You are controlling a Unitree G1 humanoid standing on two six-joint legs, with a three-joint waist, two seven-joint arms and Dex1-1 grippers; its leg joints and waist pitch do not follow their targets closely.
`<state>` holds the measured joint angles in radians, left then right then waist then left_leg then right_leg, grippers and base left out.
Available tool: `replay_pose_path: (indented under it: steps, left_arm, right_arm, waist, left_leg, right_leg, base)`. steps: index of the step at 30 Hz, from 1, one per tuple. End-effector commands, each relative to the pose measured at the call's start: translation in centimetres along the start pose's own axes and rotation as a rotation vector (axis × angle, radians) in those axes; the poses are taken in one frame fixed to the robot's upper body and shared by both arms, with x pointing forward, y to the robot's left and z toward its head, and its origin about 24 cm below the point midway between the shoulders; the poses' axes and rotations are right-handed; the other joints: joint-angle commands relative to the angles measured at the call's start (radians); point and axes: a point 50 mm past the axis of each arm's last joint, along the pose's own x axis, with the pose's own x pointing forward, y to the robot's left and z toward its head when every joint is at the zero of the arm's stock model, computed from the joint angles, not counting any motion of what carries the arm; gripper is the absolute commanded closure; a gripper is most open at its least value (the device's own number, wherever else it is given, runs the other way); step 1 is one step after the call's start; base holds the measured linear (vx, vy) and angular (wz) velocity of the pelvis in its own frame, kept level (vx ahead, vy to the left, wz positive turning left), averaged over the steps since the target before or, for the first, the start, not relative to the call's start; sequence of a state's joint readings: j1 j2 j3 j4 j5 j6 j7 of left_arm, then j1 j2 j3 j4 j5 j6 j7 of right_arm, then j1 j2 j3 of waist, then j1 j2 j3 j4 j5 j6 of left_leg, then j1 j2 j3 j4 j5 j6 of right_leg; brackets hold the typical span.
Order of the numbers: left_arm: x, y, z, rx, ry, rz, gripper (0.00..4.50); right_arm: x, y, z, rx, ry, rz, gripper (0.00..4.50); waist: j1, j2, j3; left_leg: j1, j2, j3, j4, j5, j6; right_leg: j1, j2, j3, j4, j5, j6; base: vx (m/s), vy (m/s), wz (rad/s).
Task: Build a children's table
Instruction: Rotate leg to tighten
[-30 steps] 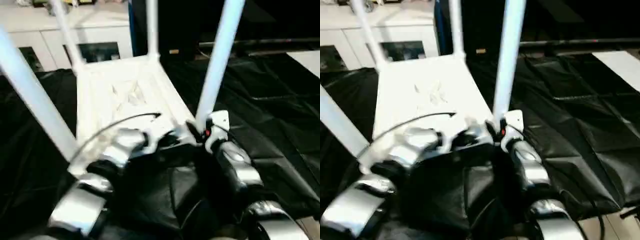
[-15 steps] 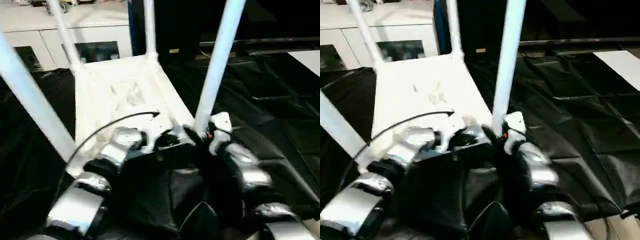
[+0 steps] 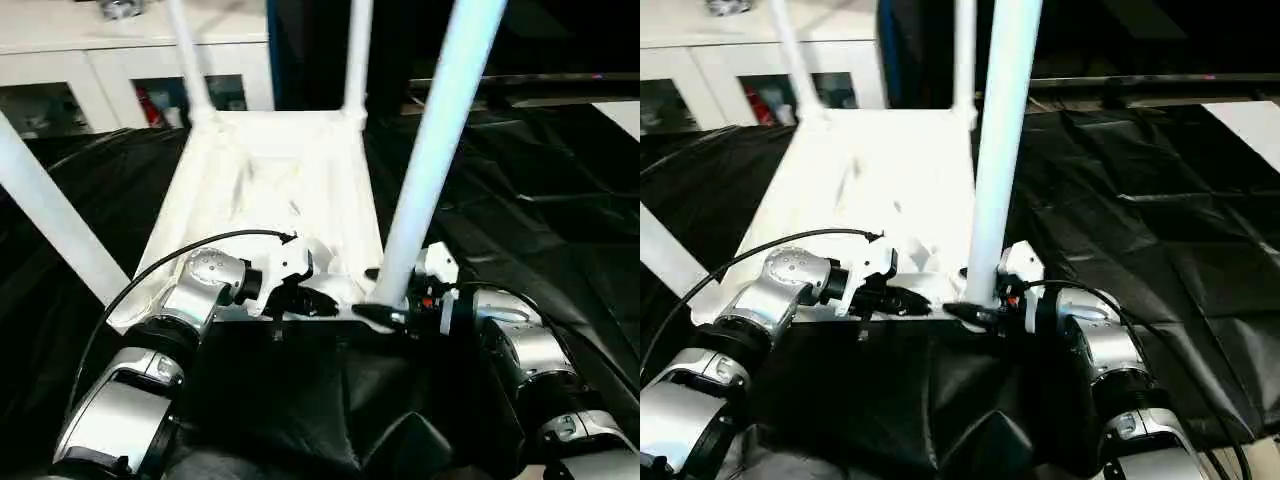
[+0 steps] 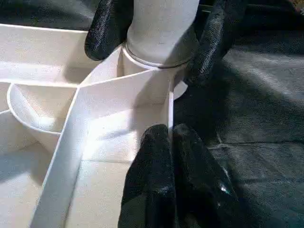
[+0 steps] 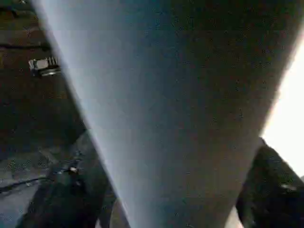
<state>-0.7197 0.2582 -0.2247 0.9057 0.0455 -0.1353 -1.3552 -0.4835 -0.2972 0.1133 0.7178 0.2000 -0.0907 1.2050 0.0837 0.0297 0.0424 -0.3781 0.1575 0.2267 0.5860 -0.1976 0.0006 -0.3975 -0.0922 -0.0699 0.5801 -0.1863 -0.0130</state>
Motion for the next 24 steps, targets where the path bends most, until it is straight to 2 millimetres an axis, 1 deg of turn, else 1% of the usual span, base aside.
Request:
replay_pose_path:
  steps: [1, 2, 4, 6, 8, 9, 10, 11, 12, 13, 14, 15, 16, 17, 18, 19, 20, 21, 22, 23, 24]
  left_arm:
    - [0.6, -0.7, -0.4, -0.016, 0.003, -0.051, 4.5]
    - [0.7, -0.7, -0.4, -0.016, -0.001, -0.051, 4.5]
    - [0.8, -0.9, -0.5, -0.018, -0.006, -0.053, 4.5]
    - [0.9, -0.9, -0.5, -0.019, -0.011, -0.049, 4.5]
    - [1.2, -0.7, -0.5, -0.018, -0.024, 0.017, 4.5]
    - [1.4, -0.5, -0.4, -0.017, -0.026, 0.053, 4.5]
    - [1.5, -0.2, -0.4, -0.016, -0.025, 0.092, 4.5]
    - [1.5, -0.2, -0.4, -0.016, -0.025, 0.098, 4.5]
    - [1.9, 0.3, -0.2, -0.025, -0.029, 0.177, 4.5]
    - [2.2, 0.7, 0.0, -0.037, -0.042, 0.241, 4.5]
    - [2.5, 0.9, 0.2, -0.045, -0.05, 0.28, 4.5]
    - [3.0, 1.1, 0.5, -0.053, -0.063, 0.321, 4.5]
    - [3.5, 1.2, 0.8, -0.055, -0.071, 0.347, 4.5]
    - [3.9, 1.3, 1.1, -0.056, -0.076, 0.379, 4.5]
    - [4.5, 1.4, 1.4, -0.063, -0.085, 0.408, 4.5]
    - [4.8, 1.5, 1.6, -0.068, -0.094, 0.421, 4.5]
    - [5.5, 1.4, 2.1, -0.073, -0.111, 0.437, 4.5]
    - [5.8, 1.4, 2.3, -0.073, -0.118, 0.434, 4.5]
    - [6.4, 1.0, 2.5, -0.059, -0.127, 0.398, 4.5]
    - [6.4, 1.0, 2.5, -0.059, -0.127, 0.398, 4.5]
    - [6.5, 0.7, 2.4, -0.038, -0.122, 0.363, 4.5]
  right_arm:
    - [0.4, 0.3, -0.2, 0.022, 0.015, 0.039, 1.35]
    - [0.5, 0.4, -0.2, 0.027, 0.011, 0.044, 1.4]
    - [0.6, 0.6, -0.4, 0.035, 0.007, 0.048, 1.68]
    - [0.7, 0.8, -0.5, 0.045, 0.002, 0.049, 1.74]
    - [0.9, 0.9, -0.9, 0.049, -0.02, -0.023, 1.92]
    - [1.0, 0.8, -1.2, 0.057, -0.019, -0.069, 1.92]
    - [1.1, 0.5, -1.4, 0.057, -0.01, -0.124, 2.02]
    - [1.1, 0.5, -1.5, 0.057, -0.008, -0.133, 2.04]
    - [1.4, 0.3, -1.9, 0.073, -0.009, -0.22, 2.05]
    - [1.6, 0.2, -2.4, 0.091, -0.003, -0.302, 2.08]
    - [1.8, 0.1, -2.7, 0.102, 0.0, -0.351, 2.08]
    - [2.1, 0.0, -3.0, 0.12, 0.006, -0.433, 2.1]
    - [2.5, -0.2, -3.4, 0.137, 0.014, -0.505, 2.1]
    - [2.8, -0.3, -3.6, 0.15, 0.023, -0.577, 2.1]
    - [3.1, -0.5, -3.8, 0.176, 0.028, -0.661, 2.11]
    - [3.4, -0.6, -3.9, 0.201, 0.031, -0.712, 2.11]
    - [4.1, -0.6, -3.9, 0.225, 0.038, -0.763, 2.12]
    - [4.4, -0.6, -3.8, 0.226, 0.04, -0.769, 2.12]
    - [5.5, -0.1, -3.3, 0.201, 0.02, -0.725, 2.12]
    - [5.5, -0.1, -3.3, 0.201, 0.02, -0.725, 2.12]
    - [6.1, 0.2, -2.9, 0.181, -0.014, -0.681, 2.12]
  waist:
    - [0.003, -0.011, -0.058]
    - [0.004, -0.011, -0.059]
    - [0.005, -0.011, -0.059]
    - [0.005, -0.012, -0.06]
    - [0.006, -0.011, -0.059]
    - [0.005, -0.011, -0.058]
    - [0.005, -0.009, -0.056]
    - [0.003, -0.009, -0.055]
    - [-0.003, -0.009, -0.048]
    - [-0.007, -0.013, -0.046]
    - [-0.01, -0.013, -0.044]
    - [-0.016, -0.016, -0.04]
    - [-0.023, -0.015, -0.036]
    - [-0.026, -0.015, -0.035]
    - [-0.033, -0.011, -0.035]
    - [-0.04, -0.014, -0.034]
    - [-0.04, -0.013, -0.035]
    - [-0.044, -0.011, -0.035]
    - [-0.047, -0.008, -0.037]
    - [-0.047, -0.008, -0.037]
    - [-0.049, -0.01, -0.037]
  left_leg:
    - [0.023, 0.097, -0.043, -0.069, -0.154, 0.093]
    - [0.024, 0.096, -0.043, -0.069, -0.152, 0.091]
    - [0.022, 0.096, -0.043, -0.068, -0.147, 0.09]
    - [0.023, 0.095, -0.042, -0.066, -0.139, 0.09]
    - [0.023, 0.095, -0.043, -0.067, -0.142, 0.088]
    - [0.023, 0.095, -0.043, -0.068, -0.151, 0.084]
    - [0.024, 0.095, -0.043, -0.07, -0.176, 0.071]
    - [0.025, 0.095, -0.044, -0.071, -0.188, 0.062]
    - [0.023, 0.095, -0.046, -0.077, -0.228, 0.039]
    - [0.029, 0.093, -0.05, -0.08, -0.276, 0.012]
    - [0.031, 0.093, -0.052, -0.081, -0.291, -0.001]
    - [0.037, 0.089, -0.055, -0.083, -0.332, -0.02]
    - [0.042, 0.088, -0.059, -0.085, -0.362, -0.032]
    - [0.043, 0.087, -0.062, -0.086, -0.38, -0.034]
    - [0.047, 0.088, -0.064, -0.087, -0.393, -0.042]
    - [0.047, 0.083, -0.066, -0.089, -0.417, -0.04]
    - [0.046, 0.084, -0.068, -0.089, -0.416, -0.039]
    - [0.048, 0.085, -0.069, -0.092, -0.427, -0.043]
    - [0.051, 0.083, -0.069, -0.09, -0.441, -0.041]
    - [0.051, 0.083, -0.069, -0.09, -0.441, -0.041]
    - [0.046, 0.083, -0.067, -0.092, -0.44, -0.032]
  right_leg:
    - [0.043, -0.086, 0.049, -0.042, -0.078, -0.301]
    - [0.042, -0.086, 0.049, -0.042, -0.077, -0.3]
    - [0.043, -0.086, 0.049, -0.04, -0.069, -0.299]
    - [0.042, -0.085, 0.049, -0.039, -0.061, -0.298]
    - [0.042, -0.086, 0.049, -0.04, -0.065, -0.294]
    - [0.041, -0.085, 0.049, -0.042, -0.078, -0.291]
    - [0.038, -0.086, 0.05, -0.047, -0.119, -0.285]
    - [0.036, -0.086, 0.051, -0.05, -0.141, -0.279]
    - [0.035, -0.086, 0.052, -0.058, -0.212, -0.265]
    - [0.036, -0.09, 0.053, -0.069, -0.302, -0.243]
    - [0.031, -0.091, 0.055, -0.073, -0.341, -0.232]
    - [0.027, -0.091, 0.056, -0.084, -0.426, -0.205]
    - [0.022, -0.092, 0.056, -0.092, -0.492, -0.185]
    - [0.022, -0.093, 0.055, -0.097, -0.525, -0.172]
    - [0.017, -0.092, 0.056, -0.101, -0.552, -0.156]
    - [0.019, -0.088, 0.051, -0.105, -0.579, -0.141]
    - [0.021, -0.091, 0.052, -0.106, -0.581, -0.136]
    - [0.014, -0.089, 0.053, -0.107, -0.581, -0.131]
    - [0.014, -0.088, 0.052, -0.11, -0.579, -0.127]
    - [0.014, -0.088, 0.052, -0.11, -0.579, -0.127]
    - [0.015, -0.087, 0.054, -0.109, -0.544, -0.131]
  base:
    - [0.0, 0.0, 0.0]
    - [0.0, 0.0, 0.0]
    - [0.0, 0.0, 0.0]
    - [0.0, 0.0, 0.0]
    - [0.0, 0.0, 0.0]
    - [0.0, 0.0, 0.0]
    - [0.0, 0.0, 0.0]
    - [0.0, 0.0, 0.0]
    - [0.0, 0.0, 0.0]
    - [0.0, 0.0, 0.0]
    - [0.0, 0.0, 0.0]
    - [0.0, 0.0, 0.0]
    - [0.0, 0.0, 0.0]
    - [0.0, 0.0, 0.0]
    - [0.0, 0.0, 0.0]
    - [0.0, 0.0, 0.0]
    - [0.0, 0.0, 0.0]
    - [0.0, 0.0, 0.0]
    - [0.0, 0.0, 0.0]
    - [0.0, 0.0, 0.0]
    - [0.0, 0.0, 0.0]
